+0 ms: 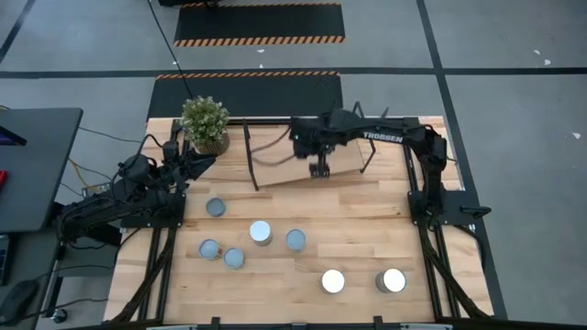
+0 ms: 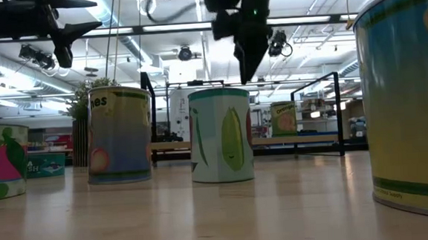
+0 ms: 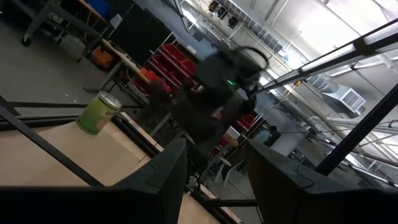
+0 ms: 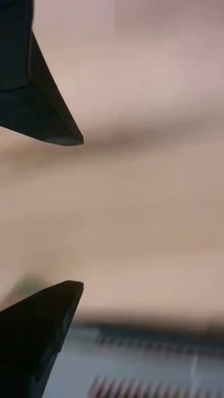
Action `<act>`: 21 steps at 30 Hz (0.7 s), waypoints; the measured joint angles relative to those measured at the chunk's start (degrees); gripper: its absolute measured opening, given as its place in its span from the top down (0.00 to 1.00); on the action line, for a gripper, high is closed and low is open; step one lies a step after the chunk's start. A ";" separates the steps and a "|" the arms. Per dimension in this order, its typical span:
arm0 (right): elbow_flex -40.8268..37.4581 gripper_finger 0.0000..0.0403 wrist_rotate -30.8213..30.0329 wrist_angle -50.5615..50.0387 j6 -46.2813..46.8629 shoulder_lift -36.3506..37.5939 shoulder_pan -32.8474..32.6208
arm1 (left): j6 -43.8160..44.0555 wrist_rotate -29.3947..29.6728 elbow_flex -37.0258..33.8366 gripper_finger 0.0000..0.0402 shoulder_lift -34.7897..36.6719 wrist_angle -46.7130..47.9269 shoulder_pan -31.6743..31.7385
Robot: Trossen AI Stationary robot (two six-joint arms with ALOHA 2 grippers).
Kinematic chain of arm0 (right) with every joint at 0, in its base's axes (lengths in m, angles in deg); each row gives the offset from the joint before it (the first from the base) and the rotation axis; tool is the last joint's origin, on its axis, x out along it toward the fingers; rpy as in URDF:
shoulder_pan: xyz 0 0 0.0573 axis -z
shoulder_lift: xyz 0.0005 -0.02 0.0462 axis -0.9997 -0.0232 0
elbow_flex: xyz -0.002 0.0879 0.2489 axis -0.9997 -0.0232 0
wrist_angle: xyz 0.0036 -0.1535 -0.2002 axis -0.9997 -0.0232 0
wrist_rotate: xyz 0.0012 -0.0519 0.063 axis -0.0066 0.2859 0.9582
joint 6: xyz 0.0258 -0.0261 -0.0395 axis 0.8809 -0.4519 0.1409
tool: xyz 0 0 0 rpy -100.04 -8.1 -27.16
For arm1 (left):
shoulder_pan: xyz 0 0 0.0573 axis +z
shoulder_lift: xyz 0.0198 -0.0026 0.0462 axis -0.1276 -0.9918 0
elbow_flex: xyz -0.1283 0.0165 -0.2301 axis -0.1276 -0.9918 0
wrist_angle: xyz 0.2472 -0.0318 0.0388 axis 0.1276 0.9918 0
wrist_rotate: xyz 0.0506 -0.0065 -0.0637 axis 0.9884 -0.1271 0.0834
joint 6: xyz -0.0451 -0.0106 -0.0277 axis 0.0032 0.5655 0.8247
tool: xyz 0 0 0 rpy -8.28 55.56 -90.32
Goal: Pick and place cans onto a shelf
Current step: Put the canned peas on the shelf
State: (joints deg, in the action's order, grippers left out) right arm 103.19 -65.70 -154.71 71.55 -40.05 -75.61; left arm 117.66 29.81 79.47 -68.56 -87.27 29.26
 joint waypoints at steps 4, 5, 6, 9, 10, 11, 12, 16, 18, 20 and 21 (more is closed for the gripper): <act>0.01 0.07 17.47 -4.16 3.57 0.00 -3.90 | 1.39 -0.43 0.00 0.58 0.00 0.01 -0.07; 0.01 0.07 18.64 -6.12 4.41 0.00 -5.01 | 1.46 -0.92 0.00 0.58 0.00 0.01 -0.07; 0.01 0.07 18.44 -8.63 4.92 0.09 -6.00 | 1.47 -1.59 0.00 0.58 0.00 0.01 -0.07; -1.67 0.07 16.03 -13.82 5.54 1.96 -8.97 | 1.47 -2.49 0.00 0.58 0.00 0.04 -0.05; -2.84 0.07 15.73 -13.93 6.50 3.17 -9.83 | 1.45 -2.54 0.00 0.58 0.01 0.09 -0.04; -4.29 0.07 15.85 -13.43 7.72 4.63 -10.72 | 1.43 -2.54 0.00 0.58 0.00 0.11 -0.04; -6.00 0.07 16.30 -12.71 9.32 6.27 -11.59 | 1.43 -2.54 0.00 0.58 0.00 0.12 -0.04; -14.00 0.07 16.98 -7.88 17.85 14.72 -15.84 | 1.41 -2.54 0.00 0.58 0.01 0.41 -0.04; -18.20 0.07 16.39 -5.30 24.00 19.47 -18.57 | 1.39 -2.54 0.00 0.58 0.00 0.54 -0.04; -22.17 0.07 14.16 -3.02 32.20 23.59 -21.74 | 1.38 -2.54 0.00 0.58 0.00 0.52 -0.04; -24.01 0.07 12.94 -2.62 36.87 25.34 -23.54 | 1.36 -2.54 0.00 0.58 0.02 0.59 -0.04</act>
State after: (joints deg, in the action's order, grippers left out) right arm 79.18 -52.76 -157.33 108.42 -14.70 -99.15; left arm 119.02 27.27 79.47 -68.54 -86.68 29.22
